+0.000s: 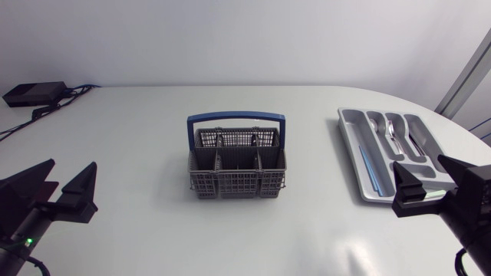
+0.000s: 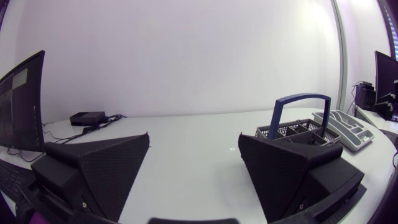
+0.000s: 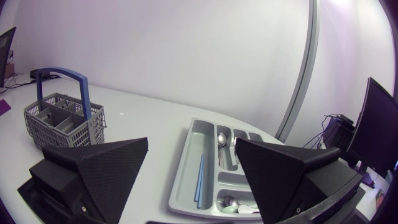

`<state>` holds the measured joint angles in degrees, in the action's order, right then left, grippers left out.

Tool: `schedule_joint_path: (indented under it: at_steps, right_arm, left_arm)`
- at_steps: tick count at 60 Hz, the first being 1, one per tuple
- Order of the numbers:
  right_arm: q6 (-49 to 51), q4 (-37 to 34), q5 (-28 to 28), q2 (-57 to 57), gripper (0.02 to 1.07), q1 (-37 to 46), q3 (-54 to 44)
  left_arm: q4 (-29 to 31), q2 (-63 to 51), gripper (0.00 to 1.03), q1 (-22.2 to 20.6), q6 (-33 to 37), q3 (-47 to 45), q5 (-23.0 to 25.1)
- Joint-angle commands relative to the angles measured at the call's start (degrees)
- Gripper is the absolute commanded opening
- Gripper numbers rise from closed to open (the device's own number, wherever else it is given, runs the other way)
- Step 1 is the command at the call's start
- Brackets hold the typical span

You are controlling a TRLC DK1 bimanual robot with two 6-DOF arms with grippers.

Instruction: Sort the cutlery from the basket into the organizer compartments.

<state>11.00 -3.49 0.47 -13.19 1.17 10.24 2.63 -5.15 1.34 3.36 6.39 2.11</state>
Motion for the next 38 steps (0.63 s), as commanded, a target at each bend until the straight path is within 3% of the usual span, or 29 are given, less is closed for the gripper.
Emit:
schedule_joint_path:
  at_steps: [1, 22, 38]
  right_arm:
    - [-3.33, 1.35, -0.01, 2.49, 1.03, -0.58, -2.73]
    - [-10.83, 3.44, -0.46, 12.94, 1.03, -1.16, -10.07]
    - [-11.0, 3.49, -0.47, 13.19, 1.03, -1.17, -10.24]
  left_arm:
    - [-1.51, 2.39, 0.99, -0.72, -2.35, -3.31, -1.12]
    - [-2.63, 5.15, 0.99, -1.34, -3.36, -6.39, -2.11]
    - [-2.63, 5.15, 0.99, -1.34, -3.36, -6.39, -2.11]
